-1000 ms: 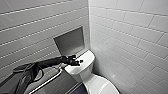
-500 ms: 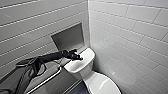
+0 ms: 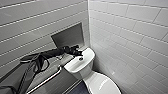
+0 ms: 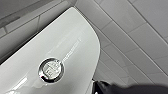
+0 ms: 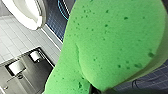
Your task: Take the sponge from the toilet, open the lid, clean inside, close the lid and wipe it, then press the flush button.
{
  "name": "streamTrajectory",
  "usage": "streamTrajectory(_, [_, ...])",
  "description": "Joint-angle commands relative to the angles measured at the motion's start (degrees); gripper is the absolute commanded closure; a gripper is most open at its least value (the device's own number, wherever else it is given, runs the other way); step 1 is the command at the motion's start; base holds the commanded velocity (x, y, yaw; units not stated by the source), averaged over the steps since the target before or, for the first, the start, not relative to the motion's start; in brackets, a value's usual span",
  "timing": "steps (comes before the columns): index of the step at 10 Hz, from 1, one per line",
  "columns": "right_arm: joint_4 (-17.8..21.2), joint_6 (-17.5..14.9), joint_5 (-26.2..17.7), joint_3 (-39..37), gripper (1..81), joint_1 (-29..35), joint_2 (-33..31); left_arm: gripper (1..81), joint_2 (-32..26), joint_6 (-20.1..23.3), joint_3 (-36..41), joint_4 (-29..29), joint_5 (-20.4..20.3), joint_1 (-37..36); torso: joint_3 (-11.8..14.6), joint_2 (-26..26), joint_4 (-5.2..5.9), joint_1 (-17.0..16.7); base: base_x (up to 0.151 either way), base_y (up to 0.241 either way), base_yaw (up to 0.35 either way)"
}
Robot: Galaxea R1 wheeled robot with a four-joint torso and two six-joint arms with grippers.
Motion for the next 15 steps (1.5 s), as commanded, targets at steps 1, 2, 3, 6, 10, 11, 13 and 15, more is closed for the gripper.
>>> streamTrajectory(1, [-1.1,-0.2,-5.5,2.0,81.1,-1.7,-0.5,81.1,0.8,-0.2,-2.6,-1.2,2.1,-10.2,-1.6,0.0,0.0,0.0,0.0,0.0,0.0])
streamTrajectory(2, [-1.4,-0.2,-5.5,2.0,81.1,-1.7,-0.5,81.1,1.1,-0.2,-3.2,-1.2,1.9,-10.2,-1.8,0.0,0.0,0.0,0.0,0.0,0.0])
streamTrajectory(3, [-1.4,-0.2,-5.5,2.0,81.1,-1.7,-0.5,81.1,1.2,-0.2,-3.4,-1.2,1.8,-10.4,-1.1,0.0,0.0,0.0,0.0,0.0,0.0])
streamTrajectory(6, [-1.5,-0.2,-5.5,2.0,81.1,-1.7,-0.4,81.1,2.1,-0.1,-5.7,-1.0,1.4,-11.5,-1.3,0.0,0.0,0.0,0.0,0.0,0.0])
streamTrajectory(10, [-1.5,-0.2,-5.4,2.3,81.1,-1.7,-0.4,81.1,4.8,0.1,-10.1,3.1,-0.8,-11.2,-1.4,0.0,0.0,0.1,0.0,0.0,0.0])
streamTrajectory(11, [-1.7,-0.2,-5.4,2.6,81.1,-1.6,-0.4,81.1,5.6,0.2,-12.2,3.7,-0.8,-11.0,-1.4,0.0,0.0,0.1,0.0,0.0,0.0])
streamTrajectory(13, [-2.0,-0.1,-5.4,2.7,81.1,-1.6,-0.4,81.1,6.0,0.2,-13.7,4.5,-0.7,-10.5,-2.9,0.0,0.0,0.1,0.0,0.0,0.0])
streamTrajectory(15, [-2.0,-0.1,-5.4,2.7,81.1,-1.5,-0.4,81.1,6.0,0.2,-13.7,4.8,-0.7,-10.0,-1.9,0.0,0.0,0.1,0.0,0.0,0.0])
